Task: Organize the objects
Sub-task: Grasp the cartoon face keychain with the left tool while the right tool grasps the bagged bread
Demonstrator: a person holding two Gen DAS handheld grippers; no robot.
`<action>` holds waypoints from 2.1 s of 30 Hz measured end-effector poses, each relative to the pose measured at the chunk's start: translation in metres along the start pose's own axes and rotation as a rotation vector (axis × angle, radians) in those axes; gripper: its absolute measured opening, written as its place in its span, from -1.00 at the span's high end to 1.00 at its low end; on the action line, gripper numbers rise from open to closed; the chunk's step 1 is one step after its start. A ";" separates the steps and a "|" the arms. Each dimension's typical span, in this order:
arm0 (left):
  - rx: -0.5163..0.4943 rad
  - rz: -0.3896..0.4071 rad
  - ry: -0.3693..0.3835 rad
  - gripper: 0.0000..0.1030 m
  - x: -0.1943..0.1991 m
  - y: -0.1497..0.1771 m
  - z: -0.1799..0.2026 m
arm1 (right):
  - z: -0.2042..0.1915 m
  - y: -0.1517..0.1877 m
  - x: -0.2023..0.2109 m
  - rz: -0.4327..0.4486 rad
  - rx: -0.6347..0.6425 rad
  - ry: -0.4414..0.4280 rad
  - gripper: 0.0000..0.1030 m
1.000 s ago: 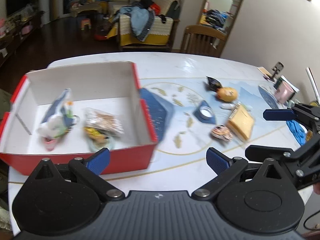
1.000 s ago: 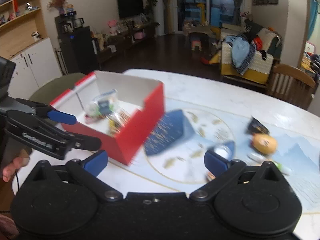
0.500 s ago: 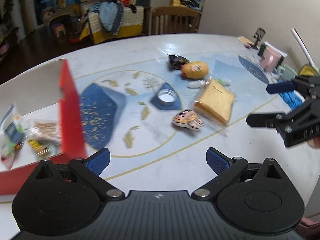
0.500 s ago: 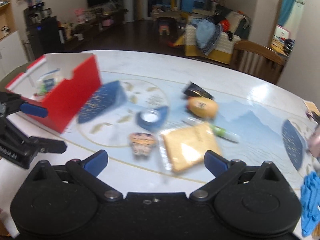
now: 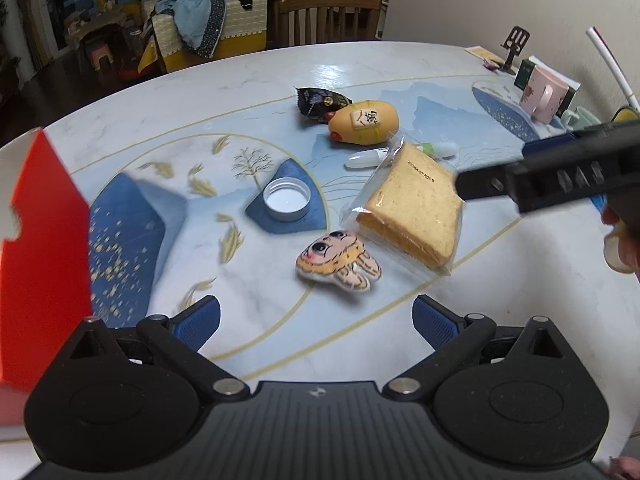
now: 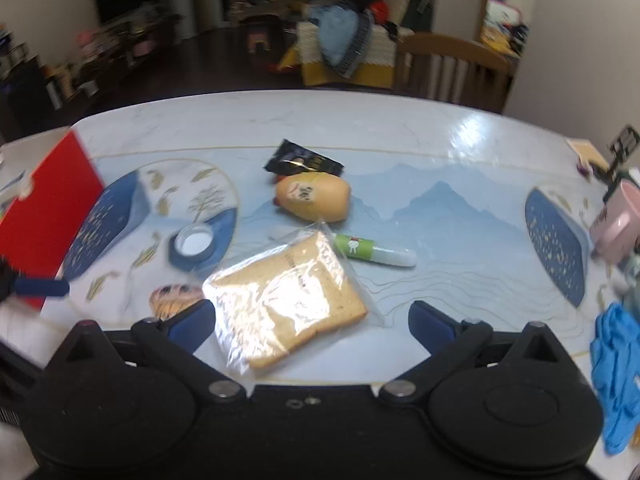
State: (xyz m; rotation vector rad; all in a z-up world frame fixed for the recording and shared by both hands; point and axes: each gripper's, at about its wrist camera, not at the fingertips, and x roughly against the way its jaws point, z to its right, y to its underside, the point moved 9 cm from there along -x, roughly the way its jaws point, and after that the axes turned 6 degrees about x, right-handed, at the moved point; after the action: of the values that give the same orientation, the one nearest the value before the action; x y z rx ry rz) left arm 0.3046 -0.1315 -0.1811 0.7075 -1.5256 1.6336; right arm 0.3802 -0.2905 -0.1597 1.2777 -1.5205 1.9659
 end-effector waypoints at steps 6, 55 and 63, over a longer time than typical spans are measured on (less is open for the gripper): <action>-0.042 0.001 -0.033 -0.99 -0.015 -0.006 0.009 | 0.003 -0.020 -0.028 -0.025 -0.089 0.040 -0.99; -0.148 -0.006 -0.052 -0.98 -0.062 -0.016 0.003 | 0.024 0.092 -0.012 -0.151 0.026 0.016 -0.99; -0.136 -0.008 -0.061 -0.98 -0.067 -0.020 0.001 | 0.027 0.106 0.016 -0.136 -0.142 0.010 -0.99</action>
State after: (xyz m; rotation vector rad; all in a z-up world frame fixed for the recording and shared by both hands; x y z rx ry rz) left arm 0.3574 -0.1444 -0.2250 0.6941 -1.6572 1.4985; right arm 0.3068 -0.3577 -0.2088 1.2751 -1.4972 1.7451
